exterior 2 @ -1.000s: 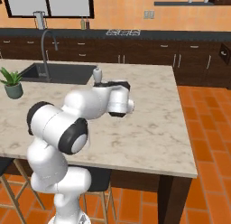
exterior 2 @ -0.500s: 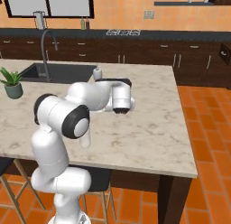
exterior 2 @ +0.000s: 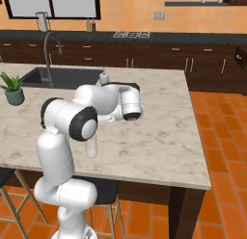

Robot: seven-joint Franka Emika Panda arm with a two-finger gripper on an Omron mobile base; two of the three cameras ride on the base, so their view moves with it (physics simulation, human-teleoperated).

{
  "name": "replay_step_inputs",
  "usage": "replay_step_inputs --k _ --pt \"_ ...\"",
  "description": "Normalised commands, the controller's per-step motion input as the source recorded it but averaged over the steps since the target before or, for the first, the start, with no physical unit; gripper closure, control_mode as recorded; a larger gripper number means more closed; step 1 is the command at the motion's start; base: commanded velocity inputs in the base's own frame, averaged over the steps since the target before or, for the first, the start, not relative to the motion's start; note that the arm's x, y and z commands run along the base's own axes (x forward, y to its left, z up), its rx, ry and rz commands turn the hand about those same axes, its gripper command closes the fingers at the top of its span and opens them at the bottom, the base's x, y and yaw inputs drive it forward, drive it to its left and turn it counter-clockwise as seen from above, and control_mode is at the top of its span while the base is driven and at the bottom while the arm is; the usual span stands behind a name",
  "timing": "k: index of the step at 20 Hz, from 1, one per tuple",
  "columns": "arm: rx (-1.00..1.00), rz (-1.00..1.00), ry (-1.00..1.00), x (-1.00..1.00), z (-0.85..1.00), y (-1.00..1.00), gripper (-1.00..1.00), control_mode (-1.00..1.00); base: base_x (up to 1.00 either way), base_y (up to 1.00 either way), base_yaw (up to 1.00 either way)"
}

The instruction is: Take a straw from the drawer in front and place it inside the glass cup on the dining counter.

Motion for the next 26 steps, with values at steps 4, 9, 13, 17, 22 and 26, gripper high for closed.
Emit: replay_step_inputs --k 4,9,13,17,22,26 --pt "0.0 0.09 -0.03 -0.22 -0.16 -0.03 1.0 -1.0 0.0 0.0 0.0" --pt "0.0 0.08 -0.03 -0.07 -0.12 0.0 -1.0 -1.0 0.0 0.0 0.0" --pt "0.0 0.06 -0.1 -0.13 -0.03 -0.03 -1.0 -1.0 0.0 0.0 0.0" --pt "0.0 0.04 -0.15 -0.14 0.0 -0.09 -1.0 -1.0 0.0 0.0 0.0" --pt "-0.07 0.0 -0.33 -0.34 0.75 -0.03 -1.0 -1.0 0.0 0.0 0.0" --pt "-0.28 0.0 -0.44 -0.52 0.99 0.03 -1.0 -1.0 0.0 0.0 0.0"
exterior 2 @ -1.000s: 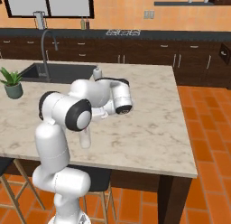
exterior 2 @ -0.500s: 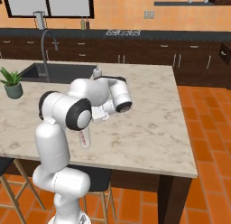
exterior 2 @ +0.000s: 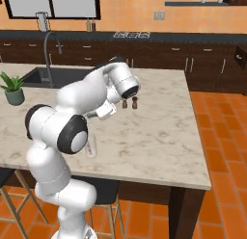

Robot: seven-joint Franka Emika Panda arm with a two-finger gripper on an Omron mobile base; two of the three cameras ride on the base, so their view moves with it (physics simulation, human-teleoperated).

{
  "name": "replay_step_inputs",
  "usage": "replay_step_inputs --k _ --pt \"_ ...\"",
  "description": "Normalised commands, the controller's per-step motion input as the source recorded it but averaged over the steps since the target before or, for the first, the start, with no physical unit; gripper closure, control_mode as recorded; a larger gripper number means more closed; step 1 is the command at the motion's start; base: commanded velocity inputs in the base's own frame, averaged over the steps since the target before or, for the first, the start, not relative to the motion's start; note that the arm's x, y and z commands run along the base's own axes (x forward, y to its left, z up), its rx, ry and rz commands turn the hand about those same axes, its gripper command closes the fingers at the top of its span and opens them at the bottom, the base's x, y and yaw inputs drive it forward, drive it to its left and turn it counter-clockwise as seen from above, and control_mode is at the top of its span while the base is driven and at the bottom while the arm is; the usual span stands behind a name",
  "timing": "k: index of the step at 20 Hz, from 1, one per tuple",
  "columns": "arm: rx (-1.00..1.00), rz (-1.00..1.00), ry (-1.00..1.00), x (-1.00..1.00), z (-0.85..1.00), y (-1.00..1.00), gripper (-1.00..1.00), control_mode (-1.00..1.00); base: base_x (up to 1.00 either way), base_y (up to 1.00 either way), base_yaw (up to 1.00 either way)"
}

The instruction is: Take a straw from the drawer in front and place it inside the glass cup on the dining counter.

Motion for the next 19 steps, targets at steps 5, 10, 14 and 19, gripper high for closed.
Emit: replay_step_inputs --k 5,10,14,19 --pt "-0.45 0.0 -0.51 -0.82 0.63 0.24 -1.0 -1.0 0.0 0.0 0.0" --pt "-0.49 0.0 -0.53 -0.99 0.19 0.38 -1.0 -1.0 0.0 0.0 0.0" --pt "-0.43 -0.01 -0.42 -0.9 0.0 0.29 -1.0 -1.0 0.0 0.0 0.0" --pt "-0.29 -0.03 -0.17 -0.42 -0.08 0.05 -1.0 -1.0 0.0 0.0 0.0"
